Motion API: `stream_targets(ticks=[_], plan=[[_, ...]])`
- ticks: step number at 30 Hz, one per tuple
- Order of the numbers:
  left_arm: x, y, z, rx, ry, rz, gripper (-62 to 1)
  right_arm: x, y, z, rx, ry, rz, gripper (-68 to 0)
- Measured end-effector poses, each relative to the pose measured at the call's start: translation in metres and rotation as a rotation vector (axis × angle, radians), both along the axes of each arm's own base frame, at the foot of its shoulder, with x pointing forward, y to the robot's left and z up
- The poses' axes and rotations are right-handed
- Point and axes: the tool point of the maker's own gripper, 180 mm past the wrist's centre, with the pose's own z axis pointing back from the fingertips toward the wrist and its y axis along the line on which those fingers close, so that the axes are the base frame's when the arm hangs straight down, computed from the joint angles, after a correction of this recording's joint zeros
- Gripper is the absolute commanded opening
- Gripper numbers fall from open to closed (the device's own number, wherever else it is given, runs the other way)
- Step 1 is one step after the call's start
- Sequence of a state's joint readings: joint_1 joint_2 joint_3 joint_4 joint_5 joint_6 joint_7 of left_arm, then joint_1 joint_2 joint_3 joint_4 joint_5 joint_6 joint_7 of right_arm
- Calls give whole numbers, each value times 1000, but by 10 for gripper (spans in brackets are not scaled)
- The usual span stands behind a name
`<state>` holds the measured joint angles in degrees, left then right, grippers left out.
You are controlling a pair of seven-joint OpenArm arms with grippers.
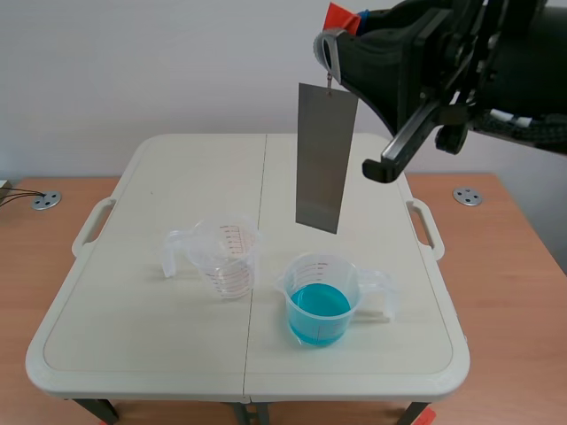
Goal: Hold the metal plate by the orange handle, dip it into the blue solution, take it out and point at it, then put the plate back in the beaker on the left.
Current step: 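Put the plate into the left beaker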
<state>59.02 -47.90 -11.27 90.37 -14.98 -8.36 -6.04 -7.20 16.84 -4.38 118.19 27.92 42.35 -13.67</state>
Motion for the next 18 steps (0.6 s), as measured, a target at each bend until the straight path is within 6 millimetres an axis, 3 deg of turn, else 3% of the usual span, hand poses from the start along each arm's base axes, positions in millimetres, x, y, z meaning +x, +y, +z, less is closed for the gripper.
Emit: stream_targets(ticks=[8, 18], plan=[[-39, 0, -12, 1, 109, 0, -594, 3, 16, 13, -9, -44, 44, -660], [-50, 15, -21, 29, 146, 26, -594, 27, 28, 21, 5, -60, 52, -660]])
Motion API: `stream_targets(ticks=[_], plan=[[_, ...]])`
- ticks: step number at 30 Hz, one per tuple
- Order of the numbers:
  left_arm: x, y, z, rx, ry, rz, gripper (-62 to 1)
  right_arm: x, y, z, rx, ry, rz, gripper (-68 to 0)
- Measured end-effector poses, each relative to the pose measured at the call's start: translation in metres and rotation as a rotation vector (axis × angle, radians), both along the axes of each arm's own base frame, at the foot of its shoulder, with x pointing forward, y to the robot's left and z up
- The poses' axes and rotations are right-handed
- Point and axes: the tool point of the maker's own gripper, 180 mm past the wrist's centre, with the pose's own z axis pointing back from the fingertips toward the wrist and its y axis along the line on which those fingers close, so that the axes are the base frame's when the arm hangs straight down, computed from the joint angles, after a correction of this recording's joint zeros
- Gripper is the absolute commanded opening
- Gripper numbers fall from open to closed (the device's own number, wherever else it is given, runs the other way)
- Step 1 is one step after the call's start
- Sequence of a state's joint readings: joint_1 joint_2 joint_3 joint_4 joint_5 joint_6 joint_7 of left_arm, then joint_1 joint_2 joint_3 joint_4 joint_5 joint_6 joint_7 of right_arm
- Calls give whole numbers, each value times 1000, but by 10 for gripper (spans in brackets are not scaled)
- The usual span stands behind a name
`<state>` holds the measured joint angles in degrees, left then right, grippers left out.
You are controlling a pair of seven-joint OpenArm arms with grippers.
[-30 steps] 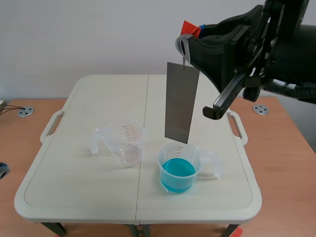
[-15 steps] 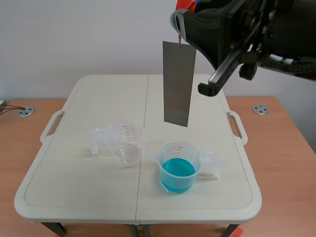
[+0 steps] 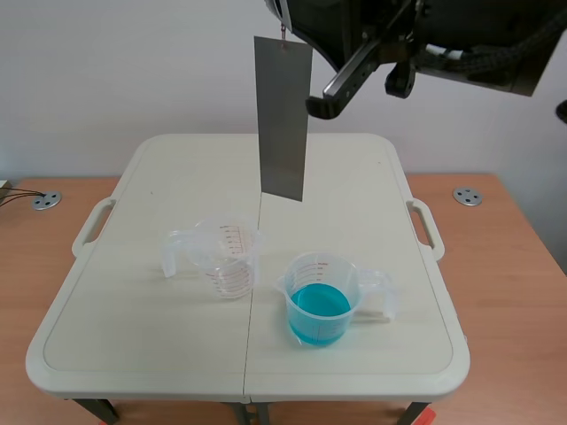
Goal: Hold the metal plate by the orange handle, dip it into the blue solution, take it out and point at it, then put the plate back in the beaker on the left.
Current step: 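Put the plate into the left beaker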
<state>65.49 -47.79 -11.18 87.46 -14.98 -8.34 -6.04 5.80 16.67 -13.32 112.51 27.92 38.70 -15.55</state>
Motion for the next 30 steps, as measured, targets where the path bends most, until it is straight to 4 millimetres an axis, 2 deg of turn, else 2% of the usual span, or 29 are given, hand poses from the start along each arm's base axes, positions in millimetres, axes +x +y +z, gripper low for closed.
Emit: stream_targets(ticks=[10, 20, 30], plan=[[2, 0, 0, 2, -5, 1, -594, 23, 18, -19, -29, 56, 49, -660], [2, 0, 0, 1, -4, 0, -594, 41, 34, -19, -3, 83, 70, -660], [2, 0, 0, -2, -2, -1, -594, 38, 56, -35, -25, 126, 129, -660]])
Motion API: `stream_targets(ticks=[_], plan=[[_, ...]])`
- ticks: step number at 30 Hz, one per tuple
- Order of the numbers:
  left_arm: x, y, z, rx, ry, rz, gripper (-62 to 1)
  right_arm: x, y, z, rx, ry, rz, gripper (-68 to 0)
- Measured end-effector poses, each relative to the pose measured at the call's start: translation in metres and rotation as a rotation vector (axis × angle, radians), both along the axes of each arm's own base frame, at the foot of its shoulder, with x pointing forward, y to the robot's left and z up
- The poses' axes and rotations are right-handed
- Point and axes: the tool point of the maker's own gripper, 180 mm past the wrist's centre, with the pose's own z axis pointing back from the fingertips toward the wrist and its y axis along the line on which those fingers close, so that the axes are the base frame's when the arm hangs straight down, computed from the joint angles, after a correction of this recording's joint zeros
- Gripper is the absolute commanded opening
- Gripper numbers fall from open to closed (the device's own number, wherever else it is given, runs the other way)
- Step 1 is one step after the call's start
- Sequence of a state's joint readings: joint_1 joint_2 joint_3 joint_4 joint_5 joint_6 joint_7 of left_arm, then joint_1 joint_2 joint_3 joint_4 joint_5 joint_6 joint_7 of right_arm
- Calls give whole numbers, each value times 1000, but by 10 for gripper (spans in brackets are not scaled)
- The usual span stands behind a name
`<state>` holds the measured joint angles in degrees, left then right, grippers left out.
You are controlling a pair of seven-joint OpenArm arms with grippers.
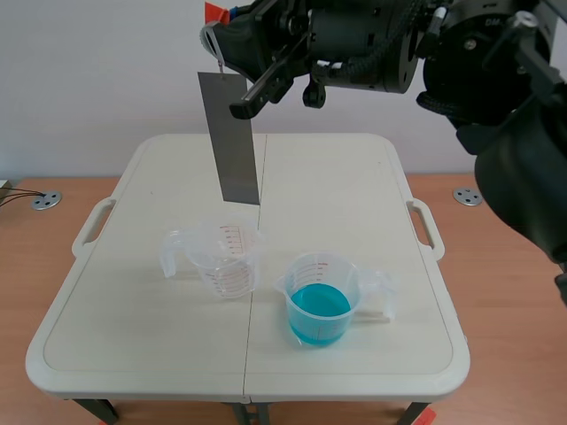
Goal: Hold the metal plate by the orange handle, dip it into the blue solution, take it out and point at it, then put the plate back in the beaker on the left.
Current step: 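Put the plate into the left beaker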
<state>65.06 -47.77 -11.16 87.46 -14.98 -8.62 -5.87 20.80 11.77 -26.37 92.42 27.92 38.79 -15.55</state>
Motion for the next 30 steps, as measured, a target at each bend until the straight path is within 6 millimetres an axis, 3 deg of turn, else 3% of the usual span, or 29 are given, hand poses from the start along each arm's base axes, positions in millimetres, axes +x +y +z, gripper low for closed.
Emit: stream_targets(ticks=[17, 30], plan=[[-1, 1, -1, 4, 6, 1, -594, 4, 23, -27, -9, 93, 44, -660], [-5, 1, -3, 7, 18, 21, -594, 11, 19, -48, -10, 152, 29, -660]])
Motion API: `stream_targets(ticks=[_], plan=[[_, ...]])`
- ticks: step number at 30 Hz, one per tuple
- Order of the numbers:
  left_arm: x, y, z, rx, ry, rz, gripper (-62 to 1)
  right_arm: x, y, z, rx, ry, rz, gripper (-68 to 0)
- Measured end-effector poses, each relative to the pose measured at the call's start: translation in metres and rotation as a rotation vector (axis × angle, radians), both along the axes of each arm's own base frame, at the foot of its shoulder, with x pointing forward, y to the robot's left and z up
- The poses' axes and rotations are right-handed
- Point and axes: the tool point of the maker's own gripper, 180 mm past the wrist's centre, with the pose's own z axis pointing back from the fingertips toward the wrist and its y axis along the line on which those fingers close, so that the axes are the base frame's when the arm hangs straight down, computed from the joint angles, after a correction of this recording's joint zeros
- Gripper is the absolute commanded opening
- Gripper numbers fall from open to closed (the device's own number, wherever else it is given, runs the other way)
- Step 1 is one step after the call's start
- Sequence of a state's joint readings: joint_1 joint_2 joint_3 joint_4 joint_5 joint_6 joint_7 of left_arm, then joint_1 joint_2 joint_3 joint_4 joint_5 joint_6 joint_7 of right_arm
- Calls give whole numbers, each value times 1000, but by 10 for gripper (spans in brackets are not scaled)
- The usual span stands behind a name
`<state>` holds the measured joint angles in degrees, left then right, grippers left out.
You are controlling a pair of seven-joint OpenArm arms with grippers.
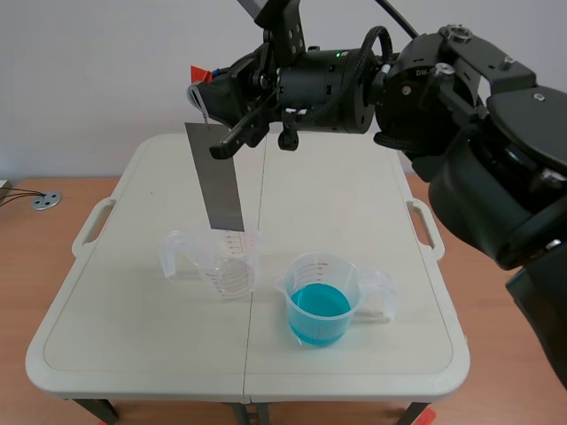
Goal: Hold the metal plate by the orange handle, dip it into the blue solution, take it out and point at it, then put the plate back in the beaker on the left.
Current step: 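Put the plate into the left beaker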
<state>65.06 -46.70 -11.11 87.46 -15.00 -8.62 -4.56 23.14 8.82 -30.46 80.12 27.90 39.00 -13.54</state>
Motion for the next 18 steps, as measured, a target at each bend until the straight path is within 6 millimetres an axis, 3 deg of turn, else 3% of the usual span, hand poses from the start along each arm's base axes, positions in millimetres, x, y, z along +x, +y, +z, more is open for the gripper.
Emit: stream_targets(ticks=[12, 18], plan=[[1, 0, 0, 0, -3, 0, -594, 6, -1, -22, 9, 71, -17, -660], [1, 0, 0, 0, -3, 0, -594, -1, 8, -38, -6, 113, 12, -660]])
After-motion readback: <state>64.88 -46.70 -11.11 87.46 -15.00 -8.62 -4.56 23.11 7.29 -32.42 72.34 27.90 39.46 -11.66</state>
